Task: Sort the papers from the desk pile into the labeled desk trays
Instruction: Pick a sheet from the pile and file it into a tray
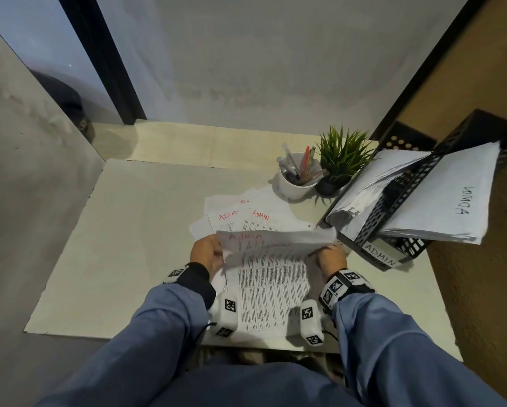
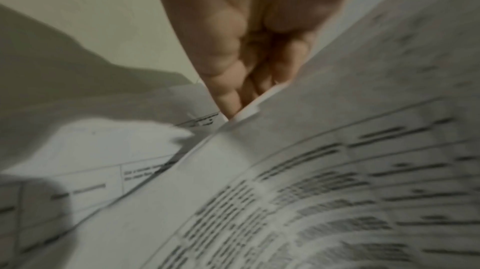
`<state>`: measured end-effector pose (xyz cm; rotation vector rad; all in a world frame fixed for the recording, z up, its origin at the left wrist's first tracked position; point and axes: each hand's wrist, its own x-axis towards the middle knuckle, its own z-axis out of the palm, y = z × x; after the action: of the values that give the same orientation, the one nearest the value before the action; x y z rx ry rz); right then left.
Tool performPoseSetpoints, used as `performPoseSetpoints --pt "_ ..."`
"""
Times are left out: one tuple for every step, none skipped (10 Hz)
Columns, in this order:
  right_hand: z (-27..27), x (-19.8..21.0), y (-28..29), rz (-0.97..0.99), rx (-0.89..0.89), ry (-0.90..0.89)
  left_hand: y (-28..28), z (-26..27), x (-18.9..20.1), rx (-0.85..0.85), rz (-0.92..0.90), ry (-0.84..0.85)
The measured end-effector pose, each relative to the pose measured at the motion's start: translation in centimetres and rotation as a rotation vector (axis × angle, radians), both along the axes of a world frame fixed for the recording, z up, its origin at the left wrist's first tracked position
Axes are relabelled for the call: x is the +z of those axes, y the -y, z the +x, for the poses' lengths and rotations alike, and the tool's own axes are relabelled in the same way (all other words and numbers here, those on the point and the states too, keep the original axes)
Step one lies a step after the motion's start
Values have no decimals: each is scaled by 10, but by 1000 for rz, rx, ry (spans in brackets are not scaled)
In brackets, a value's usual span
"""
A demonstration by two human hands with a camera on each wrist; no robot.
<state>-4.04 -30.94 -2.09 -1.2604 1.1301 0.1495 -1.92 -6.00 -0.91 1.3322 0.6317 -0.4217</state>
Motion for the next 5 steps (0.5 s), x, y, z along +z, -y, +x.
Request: performPoseSetpoints --pt "-6 -6 -1 -63 23 16 -1 6 -21 -123 388 16" --pt "-5 -26 -1 -98 56 10 6 0 -30 -275 551 25" --pt "-10 -12 -1 -304 242 -143 8 -1 -33 -291 520 -21" --pt "-11 -8 -2 -306 133 -51 7 -1 -33 -361 451 -53" --pt "-10 -3 -1 -308 137 -64 7 -3 -37 -401 459 97"
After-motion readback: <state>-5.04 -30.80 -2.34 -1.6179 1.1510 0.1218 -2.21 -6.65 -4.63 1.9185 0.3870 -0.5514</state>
